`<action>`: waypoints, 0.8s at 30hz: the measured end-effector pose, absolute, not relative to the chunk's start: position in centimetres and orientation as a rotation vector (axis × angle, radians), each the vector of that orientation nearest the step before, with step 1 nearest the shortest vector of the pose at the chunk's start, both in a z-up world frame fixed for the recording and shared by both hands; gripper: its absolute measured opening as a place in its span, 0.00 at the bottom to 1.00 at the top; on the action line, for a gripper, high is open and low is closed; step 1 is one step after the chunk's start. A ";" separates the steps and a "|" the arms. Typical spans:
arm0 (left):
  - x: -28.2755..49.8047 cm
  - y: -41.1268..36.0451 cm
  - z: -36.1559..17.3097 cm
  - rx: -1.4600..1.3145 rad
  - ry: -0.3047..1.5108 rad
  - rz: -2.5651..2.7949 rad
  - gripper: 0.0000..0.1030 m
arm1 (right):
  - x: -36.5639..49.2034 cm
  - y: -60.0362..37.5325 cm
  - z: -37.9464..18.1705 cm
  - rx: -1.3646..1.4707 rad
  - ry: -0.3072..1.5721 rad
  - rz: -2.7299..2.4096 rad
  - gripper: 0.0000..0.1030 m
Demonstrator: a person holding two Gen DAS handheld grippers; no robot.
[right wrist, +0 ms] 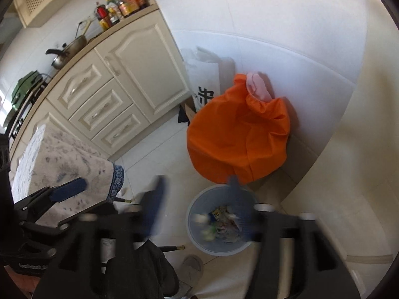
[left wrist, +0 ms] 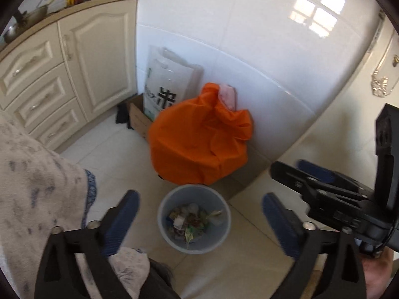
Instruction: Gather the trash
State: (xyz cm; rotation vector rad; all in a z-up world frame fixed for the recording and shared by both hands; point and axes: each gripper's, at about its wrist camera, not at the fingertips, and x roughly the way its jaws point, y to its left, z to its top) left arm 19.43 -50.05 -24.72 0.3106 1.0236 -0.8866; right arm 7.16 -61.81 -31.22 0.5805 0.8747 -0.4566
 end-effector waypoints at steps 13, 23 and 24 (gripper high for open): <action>13.8 -44.2 -20.1 0.283 0.851 -0.810 0.99 | 5.9 -60.6 -27.6 0.614 0.819 -0.475 1.00; 9.3 -32.0 -13.7 0.190 0.692 -0.739 0.99 | 6.6 -54.4 -21.6 0.528 0.749 -0.390 1.00; 8.7 -30.5 -13.0 0.182 0.672 -0.722 0.99 | 6.8 -53.5 -20.9 0.517 0.738 -0.374 1.00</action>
